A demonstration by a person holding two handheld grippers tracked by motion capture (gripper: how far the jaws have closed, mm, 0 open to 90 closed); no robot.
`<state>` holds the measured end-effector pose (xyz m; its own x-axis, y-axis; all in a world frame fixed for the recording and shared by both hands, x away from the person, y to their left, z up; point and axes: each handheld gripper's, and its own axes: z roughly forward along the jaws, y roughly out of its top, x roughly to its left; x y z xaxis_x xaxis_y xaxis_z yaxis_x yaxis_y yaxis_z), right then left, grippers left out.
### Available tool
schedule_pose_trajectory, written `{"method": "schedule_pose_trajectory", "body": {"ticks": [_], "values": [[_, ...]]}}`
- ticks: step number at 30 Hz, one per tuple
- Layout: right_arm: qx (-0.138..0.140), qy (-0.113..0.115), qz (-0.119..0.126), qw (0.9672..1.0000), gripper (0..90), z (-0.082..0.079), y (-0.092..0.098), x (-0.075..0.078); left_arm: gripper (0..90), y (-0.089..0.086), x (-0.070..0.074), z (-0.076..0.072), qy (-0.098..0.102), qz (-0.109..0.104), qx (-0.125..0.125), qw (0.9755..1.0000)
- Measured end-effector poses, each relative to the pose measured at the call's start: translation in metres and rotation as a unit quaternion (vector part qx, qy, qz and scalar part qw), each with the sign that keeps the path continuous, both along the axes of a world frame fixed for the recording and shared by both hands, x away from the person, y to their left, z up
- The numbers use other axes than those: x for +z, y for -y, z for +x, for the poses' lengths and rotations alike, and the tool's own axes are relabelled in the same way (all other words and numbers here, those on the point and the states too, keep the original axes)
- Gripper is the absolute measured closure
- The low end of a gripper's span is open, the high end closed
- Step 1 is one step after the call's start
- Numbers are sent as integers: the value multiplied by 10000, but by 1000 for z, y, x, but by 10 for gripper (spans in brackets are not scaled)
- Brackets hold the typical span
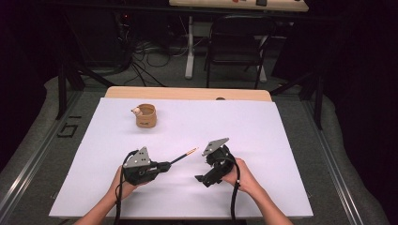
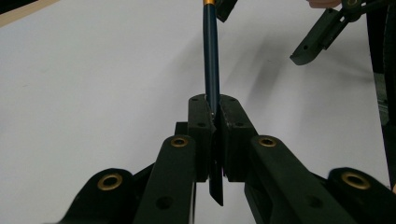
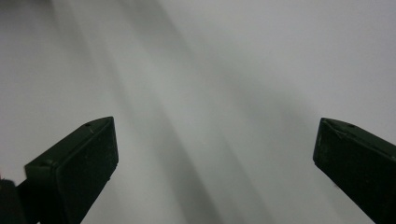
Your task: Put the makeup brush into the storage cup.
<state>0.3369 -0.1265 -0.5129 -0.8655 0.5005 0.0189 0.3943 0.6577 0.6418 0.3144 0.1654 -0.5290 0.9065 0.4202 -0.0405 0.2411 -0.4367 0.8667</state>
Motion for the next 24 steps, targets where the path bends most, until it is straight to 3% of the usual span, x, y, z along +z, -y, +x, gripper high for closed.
{"method": "schedule_pose_trajectory", "body": {"ticks": [12,24], "values": [[48,-50,122,9999,0,-2,-2,2,845,-3,0,2,-138,-327,121,9993],[-3,-20,452,9990,0,-4,-7,3,845,-4,-3,4,-246,-636,336,9971]]}}
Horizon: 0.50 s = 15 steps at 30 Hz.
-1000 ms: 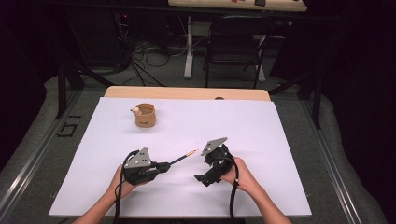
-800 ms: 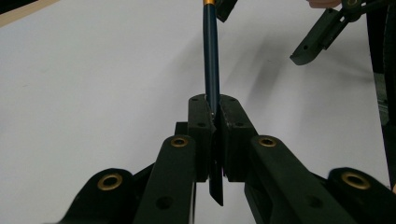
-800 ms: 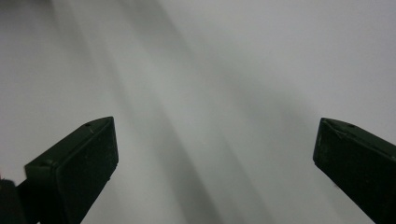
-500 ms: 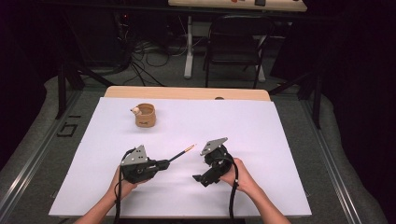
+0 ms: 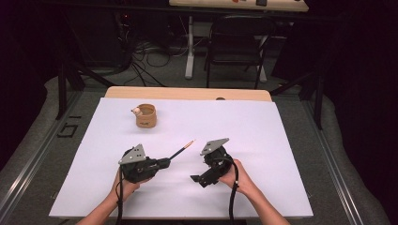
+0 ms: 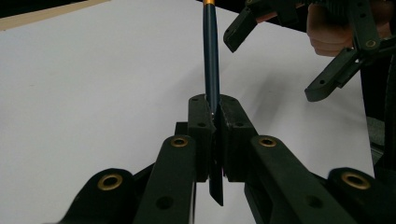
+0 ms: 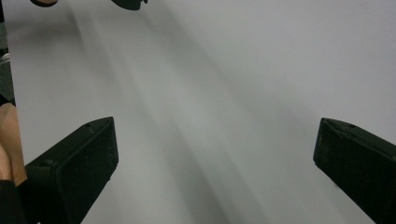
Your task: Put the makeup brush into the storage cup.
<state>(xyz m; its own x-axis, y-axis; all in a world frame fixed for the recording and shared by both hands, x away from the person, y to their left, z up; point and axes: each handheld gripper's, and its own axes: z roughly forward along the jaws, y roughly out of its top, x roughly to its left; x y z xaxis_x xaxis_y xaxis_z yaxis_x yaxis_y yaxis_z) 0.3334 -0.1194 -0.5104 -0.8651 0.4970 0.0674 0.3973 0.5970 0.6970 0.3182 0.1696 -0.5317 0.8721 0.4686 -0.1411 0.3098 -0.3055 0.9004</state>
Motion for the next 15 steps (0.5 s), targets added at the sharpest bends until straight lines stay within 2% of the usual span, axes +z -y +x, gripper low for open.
{"method": "schedule_pose_trajectory", "body": {"ticks": [7,13,15], "values": [[-68,-61,234,9997,0,0,-1,4,845,2,-2,0,-24,-69,126,9999],[-170,-129,596,9980,0,2,1,7,845,5,-3,0,-43,-52,159,9999],[-233,-9,714,9972,0,1,0,8,845,6,-3,0,-28,-41,148,9999]]}}
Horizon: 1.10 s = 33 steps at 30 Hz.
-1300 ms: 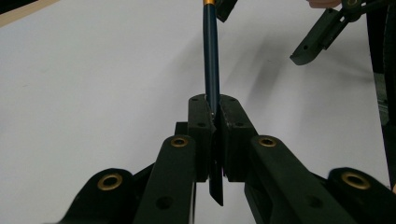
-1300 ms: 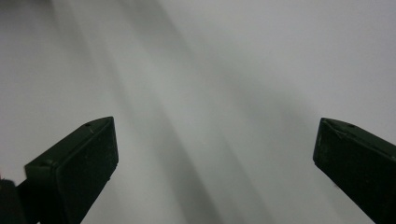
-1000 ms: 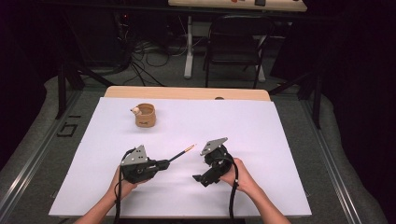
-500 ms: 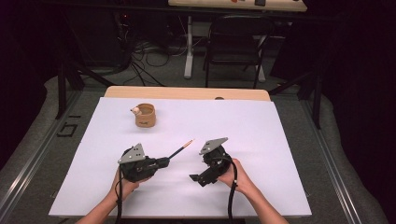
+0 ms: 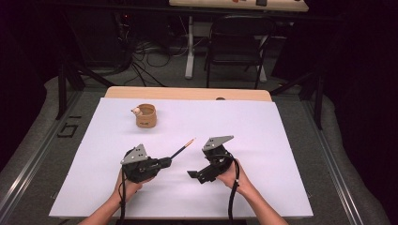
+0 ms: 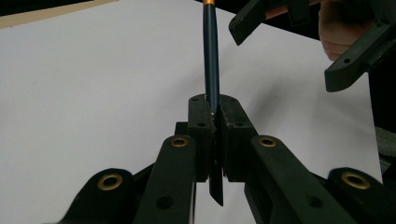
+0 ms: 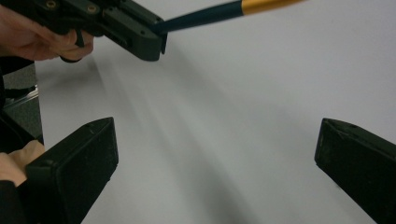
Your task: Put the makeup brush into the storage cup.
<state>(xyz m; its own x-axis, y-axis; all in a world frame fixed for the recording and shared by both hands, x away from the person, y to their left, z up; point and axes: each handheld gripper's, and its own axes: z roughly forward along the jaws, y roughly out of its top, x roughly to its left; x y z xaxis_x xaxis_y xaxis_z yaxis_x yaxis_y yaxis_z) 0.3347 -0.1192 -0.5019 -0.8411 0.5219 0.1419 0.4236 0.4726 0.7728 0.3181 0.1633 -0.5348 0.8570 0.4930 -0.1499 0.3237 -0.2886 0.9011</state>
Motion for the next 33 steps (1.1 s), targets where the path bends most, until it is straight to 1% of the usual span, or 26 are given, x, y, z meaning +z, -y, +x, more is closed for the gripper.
{"method": "schedule_pose_trajectory", "body": {"ticks": [2,4,5,7,8,9,10,12,13,15,18,20,23,24,27,29,33], "values": [[-37,19,55,10000,33,0,0,3,845,1,0,0,16,14,14,10000],[-97,66,169,9998,107,0,-1,5,845,3,-1,0,-1,17,-8,10000],[-141,33,194,9997,133,0,-2,5,845,3,-1,0,2,17,-5,10000],[-194,70,279,9994,163,0,-2,5,845,4,-1,-1,14,32,2,10000],[-213,71,289,9993,193,1,-3,6,845,5,-1,-1,17,27,-1,10000],[-241,55,243,9994,225,1,-2,7,845,5,-1,-1,12,24,-6,10000],[-290,112,383,9988,249,1,-3,6,844,6,-1,-1,21,31,-26,10000],[-354,88,439,9984,319,2,-4,7,845,7,-2,-2,39,48,-11,10000],[-359,107,468,9982,348,3,-4,7,845,7,-2,-2,36,17,-12,10000],[-359,64,467,9982,405,3,-4,8,844,8,-2,-2,57,36,-31,10000],[-401,100,569,9975,452,3,-5,7,844,11,-2,-3,97,118,-52,9999],[-432,113,615,9971,464,4,-6,7,844,12,-2,-3,102,122,-84,9998],[-495,84,644,9967,496,5,-4,8,844,14,-3,-4,139,183,-116,9997],[-540,84,699,9961,509,6,-4,8,844,15,-3,-4,143,195,-112,9996],[-659,52,764,9949,542,7,-1,8,844,17,-4,-4,165,220,-102,9996],[-697,-27,874,9937,564,8,1,7,844,18,-4,-4,197,266,-143,9993],[-785,-36,997,9919,598,10,3,8,845,22,-4,-6,221,334,-165,9991]]}}
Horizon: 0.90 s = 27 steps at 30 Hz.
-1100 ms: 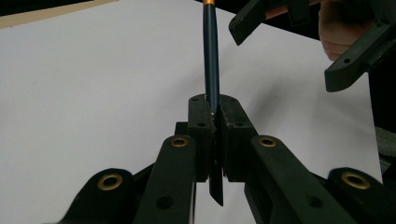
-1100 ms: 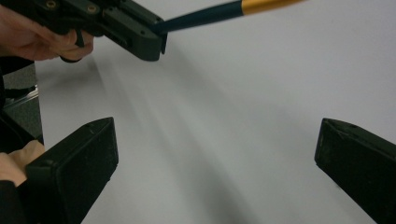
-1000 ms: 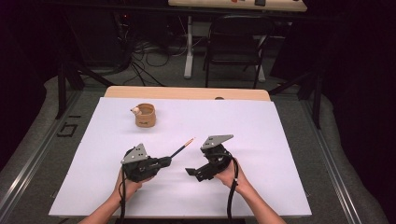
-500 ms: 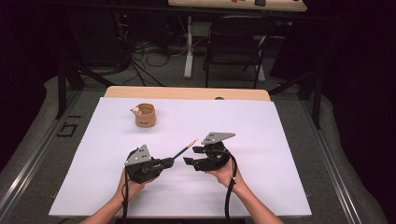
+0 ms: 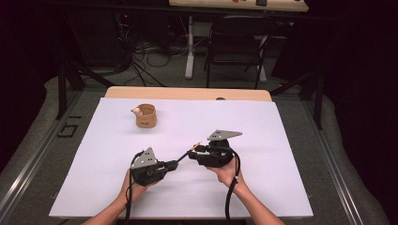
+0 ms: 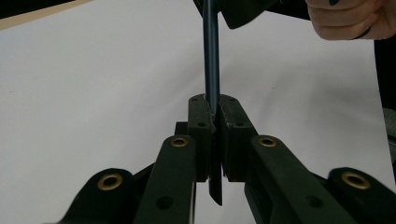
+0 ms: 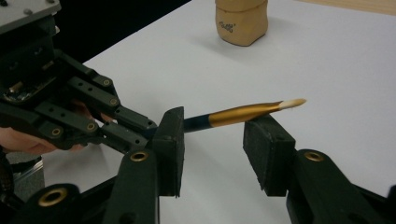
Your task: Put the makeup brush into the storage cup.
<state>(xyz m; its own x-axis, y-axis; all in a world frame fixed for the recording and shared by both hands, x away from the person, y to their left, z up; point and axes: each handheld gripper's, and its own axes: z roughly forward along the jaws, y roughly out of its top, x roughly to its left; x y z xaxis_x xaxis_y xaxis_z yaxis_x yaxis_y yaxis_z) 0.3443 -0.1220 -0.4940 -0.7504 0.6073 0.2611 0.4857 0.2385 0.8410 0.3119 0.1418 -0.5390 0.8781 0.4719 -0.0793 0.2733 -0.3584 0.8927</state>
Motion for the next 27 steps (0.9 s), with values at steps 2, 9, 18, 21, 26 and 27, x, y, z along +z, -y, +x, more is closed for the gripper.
{"method": "schedule_pose_trajectory", "body": {"ticks": [2,9,18,21,26,27], "values": [[-17,-11,73,10000,613,0,1,0,844,1,0,0,2,16,-22,10000],[16,-27,305,9995,679,0,2,2,844,3,-2,1,-41,85,-26,10000],[140,106,531,9984,748,-4,0,5,842,10,-6,2,-77,215,-19,9997],[208,157,565,9981,771,-5,-1,6,841,12,-7,2,-85,238,-34,9997],[370,240,547,9975,802,-7,-5,7,840,16,-9,3,-109,298,-48,9995],[394,248,555,9974,809,-7,-6,7,840,17,-10,3,-115,299,-40,9995]]}}
